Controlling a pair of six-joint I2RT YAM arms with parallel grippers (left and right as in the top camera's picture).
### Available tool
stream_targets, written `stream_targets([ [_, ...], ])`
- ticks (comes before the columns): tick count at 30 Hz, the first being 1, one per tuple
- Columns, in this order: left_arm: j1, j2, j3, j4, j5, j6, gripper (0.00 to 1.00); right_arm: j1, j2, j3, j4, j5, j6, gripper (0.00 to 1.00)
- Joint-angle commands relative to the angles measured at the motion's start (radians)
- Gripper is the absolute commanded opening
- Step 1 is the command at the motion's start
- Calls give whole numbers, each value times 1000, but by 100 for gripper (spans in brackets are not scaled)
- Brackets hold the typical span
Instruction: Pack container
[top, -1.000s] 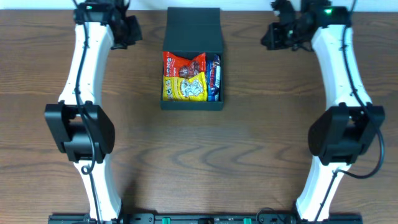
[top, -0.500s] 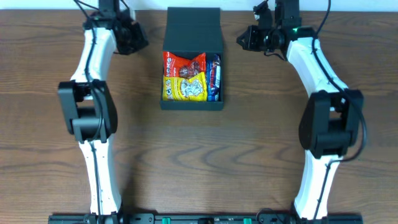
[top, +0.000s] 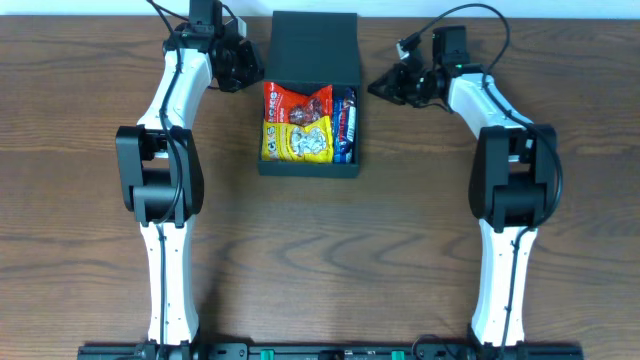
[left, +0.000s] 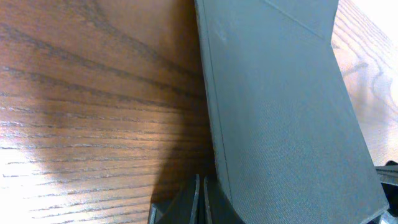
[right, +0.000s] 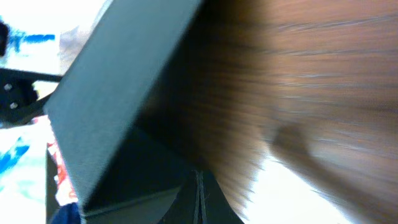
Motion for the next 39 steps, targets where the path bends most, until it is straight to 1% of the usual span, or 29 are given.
stream_targets([
  [1, -20, 2, 11, -24, 15, -8, 6, 39, 24, 5, 6, -84, -14, 2],
  [6, -22, 2, 11, -98, 20, 2, 6, 70, 24, 5, -7, -107, -33, 2],
  [11, -28, 2, 11, -226, 24, 47, 6, 73, 24, 5, -58, -107, -62, 2],
  [14, -33, 1, 11, -290, 27, 53, 6, 72, 24, 5, -83, -106, -78, 2],
  [17, -37, 1, 11, -317, 23, 80, 6, 69, 24, 5, -90, -106, -84, 2],
  [22, -21, 0, 11, -298, -45, 67, 6, 66, 24, 5, -89, -107, -89, 2],
  [24, -10, -1, 11, -274, -56, 63, 6, 64, 24, 5, -89, -122, -122, 1],
  [26, 6, -1, 11, -236, -60, 30, 6, 60, 24, 5, -79, -196, -185, 1],
  [29, 26, -1, 11, -179, -59, 14, 6, 54, 24, 5, -51, -301, -266, 2],
  [34, 45, -1, 11, -123, -60, -26, 6, 46, 24, 5, 23, -393, -272, 2],
  [39, 50, -1, 11, -70, -63, -54, 6, 39, 24, 5, 54, -418, -271, 2],
])
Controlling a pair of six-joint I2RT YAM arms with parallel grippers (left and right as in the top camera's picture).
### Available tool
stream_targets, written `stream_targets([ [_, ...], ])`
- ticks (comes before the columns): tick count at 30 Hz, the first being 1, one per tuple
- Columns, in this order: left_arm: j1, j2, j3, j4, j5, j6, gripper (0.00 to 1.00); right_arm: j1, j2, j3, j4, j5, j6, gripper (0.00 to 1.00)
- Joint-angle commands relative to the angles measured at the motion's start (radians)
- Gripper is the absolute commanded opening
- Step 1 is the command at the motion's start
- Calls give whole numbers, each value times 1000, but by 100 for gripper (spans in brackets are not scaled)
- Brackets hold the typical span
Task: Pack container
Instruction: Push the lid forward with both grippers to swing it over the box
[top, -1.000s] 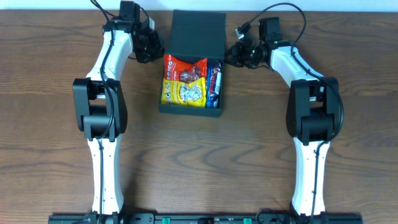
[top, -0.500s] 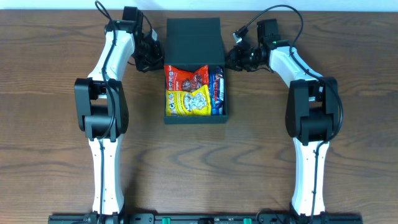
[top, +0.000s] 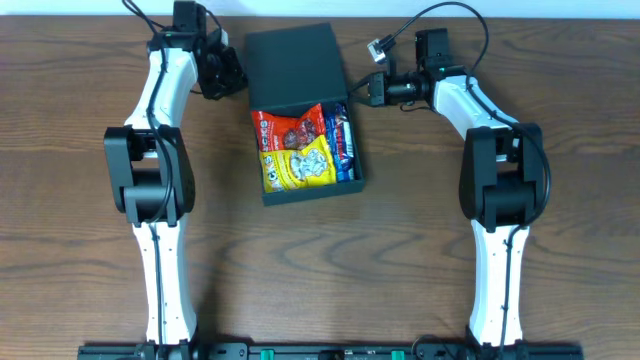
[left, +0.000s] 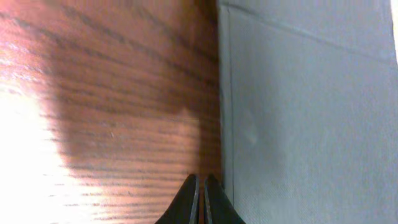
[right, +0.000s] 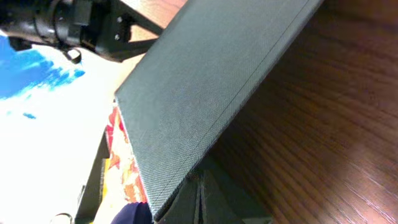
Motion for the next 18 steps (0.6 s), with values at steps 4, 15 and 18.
stream_targets([
  [4, -7, 0, 10, 57, 0, -40, 6, -10, 9, 5, 11, -122, -32, 2],
  [15, -10, -1, 15, 201, 222, -8, 6, -30, 4, 6, 209, -308, 47, 1],
  [18, -10, -3, 18, 200, 251, 26, 6, -31, 2, 6, 268, -333, 73, 2],
])
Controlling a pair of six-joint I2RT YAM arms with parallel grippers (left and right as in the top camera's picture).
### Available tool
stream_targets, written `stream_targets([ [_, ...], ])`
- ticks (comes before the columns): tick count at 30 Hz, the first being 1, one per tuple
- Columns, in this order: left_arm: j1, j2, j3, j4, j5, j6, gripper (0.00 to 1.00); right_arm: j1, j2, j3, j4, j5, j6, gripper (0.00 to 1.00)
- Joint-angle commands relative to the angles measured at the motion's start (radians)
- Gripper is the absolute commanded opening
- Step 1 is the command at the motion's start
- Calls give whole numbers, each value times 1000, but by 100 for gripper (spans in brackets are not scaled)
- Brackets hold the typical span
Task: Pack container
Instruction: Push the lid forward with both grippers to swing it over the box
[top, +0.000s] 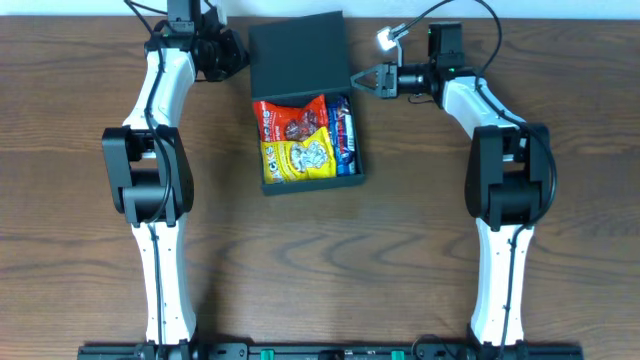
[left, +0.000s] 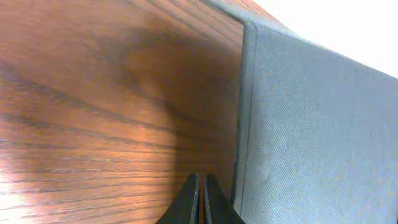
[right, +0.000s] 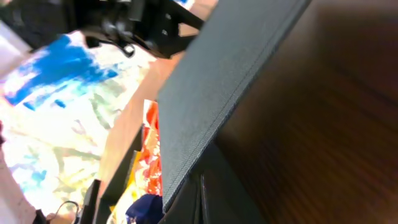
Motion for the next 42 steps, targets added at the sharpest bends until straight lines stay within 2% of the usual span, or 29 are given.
stream_targets([
  [1, -18, -5, 18, -5, 137, 53, 6, 10, -3, 14, 53, -155, 51, 2],
  [6, -19, -10, 18, -11, 142, 66, 6, 10, -3, 14, 93, -89, 122, 2],
  [11, -19, -10, 18, -23, 142, 66, 6, 10, -3, 13, 93, -17, 123, 1],
  [20, -31, -10, 18, -66, 137, 72, 6, 33, -3, 13, 94, 126, 47, 1],
  [28, -52, -10, 18, -68, 134, 99, 6, 62, -3, 13, 99, 20, -43, 1],
  [42, -46, -63, 18, -66, 108, 144, 6, 23, -3, 13, 278, -84, 15, 1],
])
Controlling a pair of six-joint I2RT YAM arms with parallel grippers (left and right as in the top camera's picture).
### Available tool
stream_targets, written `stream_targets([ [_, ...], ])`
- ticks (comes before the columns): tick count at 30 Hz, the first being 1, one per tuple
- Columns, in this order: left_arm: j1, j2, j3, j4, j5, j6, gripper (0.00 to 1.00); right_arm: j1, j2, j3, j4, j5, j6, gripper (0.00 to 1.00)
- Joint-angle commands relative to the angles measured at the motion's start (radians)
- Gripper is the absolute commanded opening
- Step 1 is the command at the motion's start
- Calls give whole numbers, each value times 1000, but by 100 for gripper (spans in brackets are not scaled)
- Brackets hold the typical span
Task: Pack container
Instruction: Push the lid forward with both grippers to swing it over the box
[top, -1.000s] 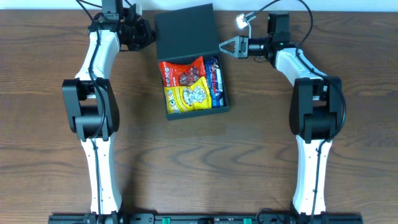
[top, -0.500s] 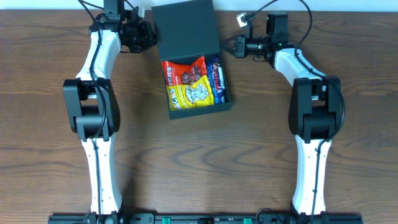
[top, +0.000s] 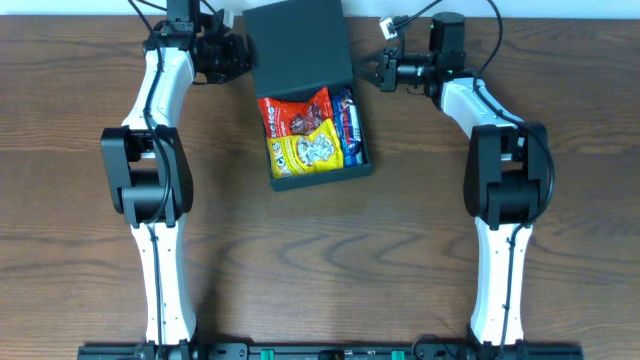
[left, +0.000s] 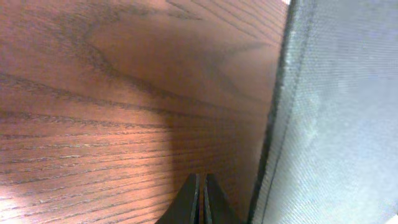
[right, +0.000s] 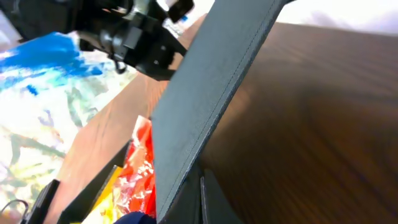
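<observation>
A black box (top: 322, 178) stands at the table's far middle, turned slightly askew, its hinged lid (top: 298, 42) raised behind it. Inside lie a red snack bag (top: 294, 112), a yellow bag (top: 308, 150) and a blue bar (top: 350, 122). My left gripper (top: 240, 58) is shut and empty at the lid's left edge; the left wrist view shows its fingertips (left: 201, 198) over wood beside the grey lid (left: 336, 112). At the lid's right edge is my right gripper (top: 378, 72), also shut; its fingertips (right: 200, 198) sit close against the lid (right: 211, 81), with the red bag (right: 140, 168) beyond.
Brown wooden table (top: 90, 230) all round the box. Cables run off the far edge behind both wrists. The lid's top reaches the far table edge.
The box now sits a little further right and slightly more turned, with the lid's top nearer the far edge. My right gripper is further right, off the lid's side. The left has barely shifted.
At first the box sat square with its lid up and both shut grippers flanking the lid. Then the box stood turned and shifted left, both grippers still at the lid's edges. Later it sat less turned, and now it is a little further right, lid still raised.
</observation>
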Motion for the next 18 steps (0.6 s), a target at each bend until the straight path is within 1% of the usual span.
stream_targets([
  [1, -45, -55, 18, -2, 49, 18, 6, 17, -15, 16, 39, -111, 19, 1],
  [9, -45, -55, 21, 63, 49, -2, 6, 20, -15, 16, 10, -85, 34, 2],
  [14, -45, -55, 32, 89, 50, -5, 6, 20, -15, 16, -74, 8, 33, 1],
  [18, -45, -55, 32, 94, 77, -5, 6, 17, -15, 16, -79, 77, 33, 1],
])
